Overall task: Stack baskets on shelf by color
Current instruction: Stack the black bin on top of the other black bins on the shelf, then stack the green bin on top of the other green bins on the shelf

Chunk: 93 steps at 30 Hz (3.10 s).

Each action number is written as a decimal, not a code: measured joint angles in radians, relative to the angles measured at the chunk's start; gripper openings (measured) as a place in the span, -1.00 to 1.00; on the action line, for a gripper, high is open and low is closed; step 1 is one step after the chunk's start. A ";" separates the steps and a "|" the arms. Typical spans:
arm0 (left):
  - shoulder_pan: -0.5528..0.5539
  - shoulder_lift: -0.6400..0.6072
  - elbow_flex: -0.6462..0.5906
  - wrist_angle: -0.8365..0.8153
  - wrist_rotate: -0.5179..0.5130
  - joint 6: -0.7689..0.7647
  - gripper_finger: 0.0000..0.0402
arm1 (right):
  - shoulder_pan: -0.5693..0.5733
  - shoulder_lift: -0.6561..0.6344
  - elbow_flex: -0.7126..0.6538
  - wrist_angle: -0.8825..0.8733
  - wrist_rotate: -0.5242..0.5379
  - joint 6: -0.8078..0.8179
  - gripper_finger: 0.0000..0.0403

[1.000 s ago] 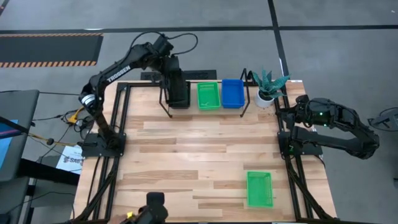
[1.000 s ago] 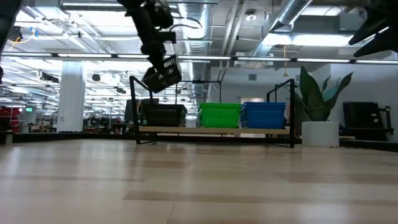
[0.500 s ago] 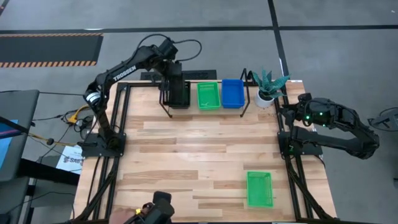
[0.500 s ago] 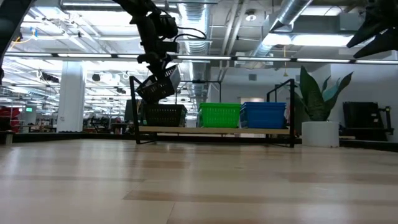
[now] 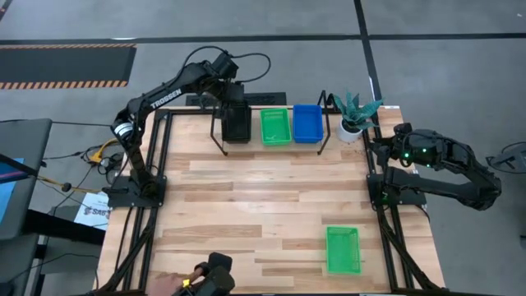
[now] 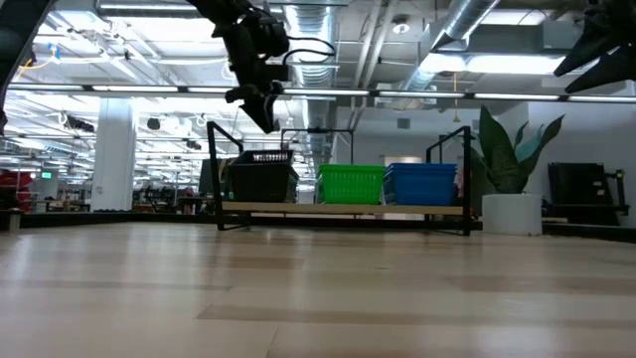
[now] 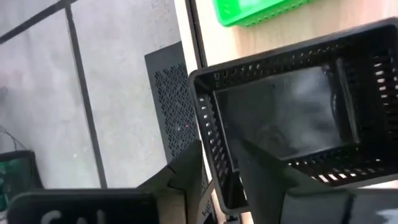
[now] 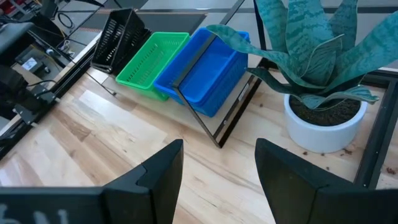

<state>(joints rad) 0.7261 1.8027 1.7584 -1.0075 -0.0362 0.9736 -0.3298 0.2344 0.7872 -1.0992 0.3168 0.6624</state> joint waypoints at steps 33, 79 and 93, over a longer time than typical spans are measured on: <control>-0.086 0.148 -0.048 0.257 -0.334 -0.453 -0.99 | 0.000 0.000 0.000 -0.001 -0.002 -0.005 0.11; -0.665 0.025 0.156 0.100 0.264 -1.208 -0.14 | 0.198 0.273 -0.171 0.154 -0.717 0.145 -0.08; -0.884 -0.044 0.156 -0.059 0.042 -1.286 -0.15 | 0.927 0.607 -0.134 0.313 -0.569 0.787 -0.44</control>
<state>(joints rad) -0.1576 1.7587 1.9148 -1.0662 0.0062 -0.3126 0.5972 0.8411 0.6537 -0.7866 -0.2524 1.4498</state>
